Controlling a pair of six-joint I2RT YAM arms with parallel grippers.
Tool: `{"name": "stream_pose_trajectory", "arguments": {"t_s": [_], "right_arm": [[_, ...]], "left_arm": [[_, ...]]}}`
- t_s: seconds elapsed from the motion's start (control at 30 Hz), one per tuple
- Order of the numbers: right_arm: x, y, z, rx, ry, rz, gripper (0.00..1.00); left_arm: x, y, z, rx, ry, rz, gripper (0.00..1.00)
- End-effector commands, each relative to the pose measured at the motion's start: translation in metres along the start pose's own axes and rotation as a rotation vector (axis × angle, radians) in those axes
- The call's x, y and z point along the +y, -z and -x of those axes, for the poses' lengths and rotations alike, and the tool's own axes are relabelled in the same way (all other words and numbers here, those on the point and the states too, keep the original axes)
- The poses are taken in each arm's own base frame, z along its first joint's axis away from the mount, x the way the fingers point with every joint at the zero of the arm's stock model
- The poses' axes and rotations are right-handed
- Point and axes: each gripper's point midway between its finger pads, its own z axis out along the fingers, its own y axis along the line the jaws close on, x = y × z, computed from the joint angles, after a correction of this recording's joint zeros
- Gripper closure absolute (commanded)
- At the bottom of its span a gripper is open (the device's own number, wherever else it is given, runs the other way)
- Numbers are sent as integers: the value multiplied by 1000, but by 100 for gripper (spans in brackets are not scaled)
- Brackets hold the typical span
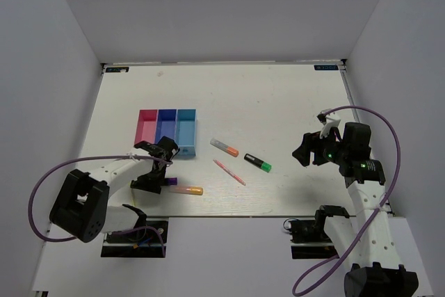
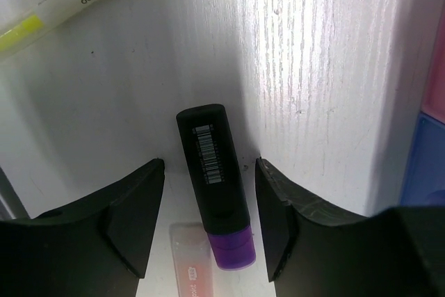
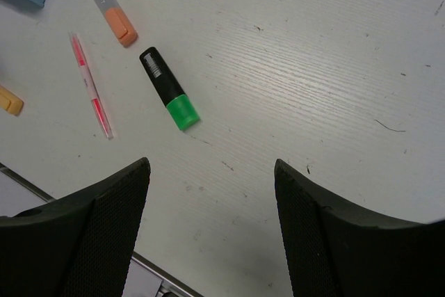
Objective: Sort the stationery into containers
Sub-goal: Pick up the pen from the center of the board.
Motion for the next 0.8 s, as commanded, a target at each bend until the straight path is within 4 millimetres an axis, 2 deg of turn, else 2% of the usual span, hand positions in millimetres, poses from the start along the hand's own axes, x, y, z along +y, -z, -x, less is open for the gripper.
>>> {"name": "stream_pose_trajectory", "arguments": {"t_s": [0.0,0.1,0.13,0.57,0.77], "right_arm": [[2,1,2,-14,5,5,25],[3,1,3,-18,7,6,25],[3,1,3,-18,5,6,25],[4,1,3,-18,4,11,24],[4,2,4,-24,8,12,24]], "left_arm": [[32,-20,-13,38,22,134,34],[29,-24,-17,51,40,123,36],[34,-27,-17,48,41,138,38],[39,-50,-32,81,48,133,38],[40,-59,-38,102,41,117,44]]}}
